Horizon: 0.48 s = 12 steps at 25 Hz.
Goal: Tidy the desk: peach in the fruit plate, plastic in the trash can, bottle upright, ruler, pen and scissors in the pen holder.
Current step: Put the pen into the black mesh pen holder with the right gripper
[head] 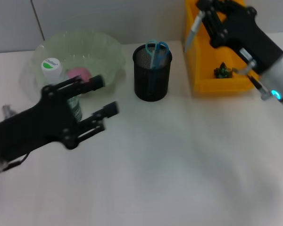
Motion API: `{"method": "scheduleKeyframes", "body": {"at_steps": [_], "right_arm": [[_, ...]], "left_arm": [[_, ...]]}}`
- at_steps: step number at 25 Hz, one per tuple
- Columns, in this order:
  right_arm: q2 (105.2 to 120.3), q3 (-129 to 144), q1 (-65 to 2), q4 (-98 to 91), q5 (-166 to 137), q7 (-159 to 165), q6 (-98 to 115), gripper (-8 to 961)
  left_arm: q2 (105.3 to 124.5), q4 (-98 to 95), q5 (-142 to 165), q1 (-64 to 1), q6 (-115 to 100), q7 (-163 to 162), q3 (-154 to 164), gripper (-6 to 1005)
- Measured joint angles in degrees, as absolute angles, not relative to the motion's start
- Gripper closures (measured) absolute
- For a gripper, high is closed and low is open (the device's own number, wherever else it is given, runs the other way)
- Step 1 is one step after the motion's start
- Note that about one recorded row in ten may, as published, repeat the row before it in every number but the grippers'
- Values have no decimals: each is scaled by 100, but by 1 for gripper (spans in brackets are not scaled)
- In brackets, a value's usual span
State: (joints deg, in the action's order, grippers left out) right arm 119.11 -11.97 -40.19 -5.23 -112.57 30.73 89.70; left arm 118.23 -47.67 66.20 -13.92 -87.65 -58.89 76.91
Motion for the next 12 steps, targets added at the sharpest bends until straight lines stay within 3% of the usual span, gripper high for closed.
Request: {"method": "scheduleKeyframes", "body": {"at_steps": [3,4,7,12], "right_arm": [[11915,-1198,-4182,-509,-11181,2982,8685,742],[11916,-1202,-4267,-507,-11149,2964,8508,739],[11915,-1182,-4486,-501,-11096,2956,7967,731],[11912,-1069,-4645,-437,-11128,2976,7558,716]], "left_arm": [[11823,-4767,6620,-1392,-8765,-5889,7691,416],[11772,-3197,6664,-1919,-9558,-5233,6979,416],[11744,-2378,6785,-2117,-9570,-4938,6800,416],[11784,-2432,6831,-2147,-9474,-4866,6784,416]]}}
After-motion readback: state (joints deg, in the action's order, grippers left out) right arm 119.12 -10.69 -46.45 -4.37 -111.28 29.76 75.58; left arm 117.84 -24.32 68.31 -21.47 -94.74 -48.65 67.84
